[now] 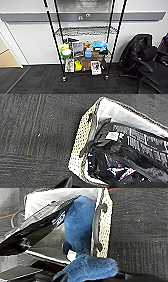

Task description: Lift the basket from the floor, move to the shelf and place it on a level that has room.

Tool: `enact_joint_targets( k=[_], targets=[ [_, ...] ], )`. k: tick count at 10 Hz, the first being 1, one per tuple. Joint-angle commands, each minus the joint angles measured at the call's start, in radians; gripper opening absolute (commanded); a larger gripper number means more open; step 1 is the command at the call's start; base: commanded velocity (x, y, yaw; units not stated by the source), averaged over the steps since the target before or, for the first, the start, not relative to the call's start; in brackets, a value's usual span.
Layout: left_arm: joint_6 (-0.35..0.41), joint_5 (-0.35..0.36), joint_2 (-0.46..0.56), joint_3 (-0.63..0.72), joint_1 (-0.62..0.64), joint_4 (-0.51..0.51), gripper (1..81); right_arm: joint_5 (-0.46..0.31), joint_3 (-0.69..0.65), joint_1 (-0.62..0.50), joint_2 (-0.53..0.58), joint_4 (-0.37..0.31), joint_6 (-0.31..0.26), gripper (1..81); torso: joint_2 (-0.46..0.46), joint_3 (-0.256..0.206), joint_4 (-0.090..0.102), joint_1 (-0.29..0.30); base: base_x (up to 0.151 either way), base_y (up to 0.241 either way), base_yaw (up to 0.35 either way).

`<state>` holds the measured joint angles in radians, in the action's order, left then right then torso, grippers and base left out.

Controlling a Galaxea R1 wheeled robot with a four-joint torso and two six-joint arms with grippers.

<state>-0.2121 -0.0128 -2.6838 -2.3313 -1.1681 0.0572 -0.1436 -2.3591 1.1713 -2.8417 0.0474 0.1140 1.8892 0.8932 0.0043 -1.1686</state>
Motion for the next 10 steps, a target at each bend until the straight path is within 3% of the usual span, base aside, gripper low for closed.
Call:
enact_joint_targets(
  k=[1,4,6,8,10],
  targets=[
    [-0.006,-0.082,0.034,0.0,0.115,0.01,81.1,-0.079,-0.006,-0.118,-0.007,-0.024,0.003,81.1,0.098,0.0,0.0,-0.063,0.0,0.0,0.0],
    [-0.006,-0.144,0.022,0.001,0.176,0.012,81.1,-0.079,-0.008,-0.143,-0.004,-0.058,0.003,81.1,0.202,0.0,0.0,-0.128,0.0,0.0,0.0],
    [-0.006,-0.176,0.01,0.001,0.21,0.01,81.1,-0.079,-0.003,-0.155,-0.009,-0.064,0.003,81.1,0.27,0.095,0.0,-0.171,0.0,0.0,0.0],
    [-0.006,-0.191,0.001,0.001,0.23,0.01,81.1,-0.079,-0.005,-0.169,-0.011,-0.081,0.003,81.1,0.32,0.125,0.0,-0.202,0.0,0.0,0.0],
    [-0.007,-0.214,-0.005,0.001,0.248,0.01,81.1,-0.079,-0.001,-0.187,-0.011,-0.097,0.003,81.1,0.386,0.187,0.0,-0.243,0.0,0.0,0.0]
  ],
)
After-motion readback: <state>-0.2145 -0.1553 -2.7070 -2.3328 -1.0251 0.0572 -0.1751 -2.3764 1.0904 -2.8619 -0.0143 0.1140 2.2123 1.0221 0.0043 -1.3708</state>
